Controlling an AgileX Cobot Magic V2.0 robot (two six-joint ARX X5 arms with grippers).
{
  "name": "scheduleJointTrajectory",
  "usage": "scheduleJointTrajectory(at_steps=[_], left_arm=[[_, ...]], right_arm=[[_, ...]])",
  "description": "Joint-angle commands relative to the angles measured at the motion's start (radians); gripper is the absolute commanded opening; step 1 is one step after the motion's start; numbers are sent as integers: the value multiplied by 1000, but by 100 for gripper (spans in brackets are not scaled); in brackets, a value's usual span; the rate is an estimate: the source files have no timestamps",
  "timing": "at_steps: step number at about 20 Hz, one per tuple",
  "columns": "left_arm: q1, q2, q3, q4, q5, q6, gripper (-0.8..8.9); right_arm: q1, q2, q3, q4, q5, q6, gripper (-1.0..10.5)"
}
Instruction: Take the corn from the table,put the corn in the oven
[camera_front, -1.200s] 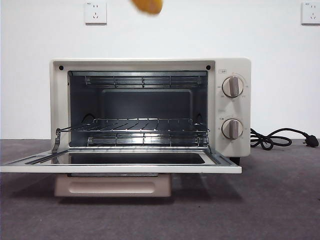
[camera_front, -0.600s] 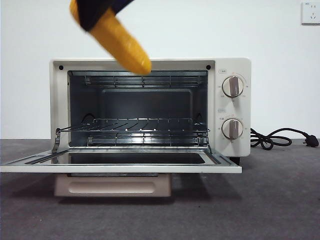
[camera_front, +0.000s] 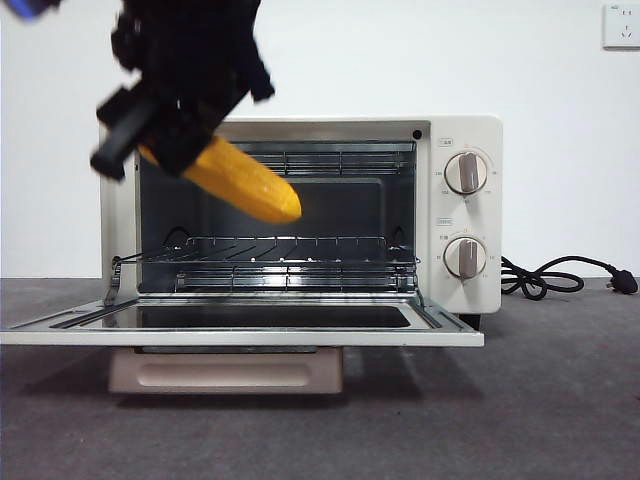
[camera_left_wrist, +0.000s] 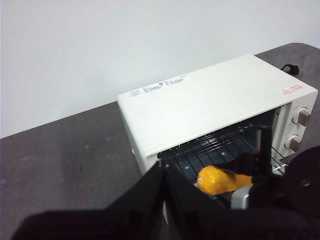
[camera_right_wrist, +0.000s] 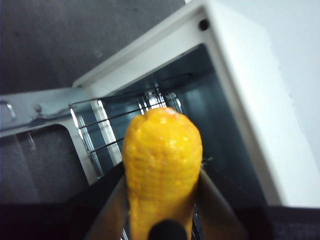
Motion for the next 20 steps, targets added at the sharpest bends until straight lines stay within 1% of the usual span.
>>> scheduleJointTrajectory(at_steps=[1,3,5,12,16,20], left_arm=[[-3,-2,-2,4,-5,5,-6],[-3,-2,-2,4,-5,7,-6],[-3,-2,-2,4,-5,8,-6],[-3,-2,-2,4,-5,9,-6],[-3,-2,-2,4,-5,9,-6],[-3,0,-2,4,-5,9,-6]], right_arm=[[-19,39,3,40,34,-34,-12],[-37,58,3,71,68,-61,-12],[-53,71,3,85,69,-73,-12],[-116,89,3,90,70,-73,-12],[-136,91,3,91,66,-74,-11],[-149,91,3,85,50,-80,12]])
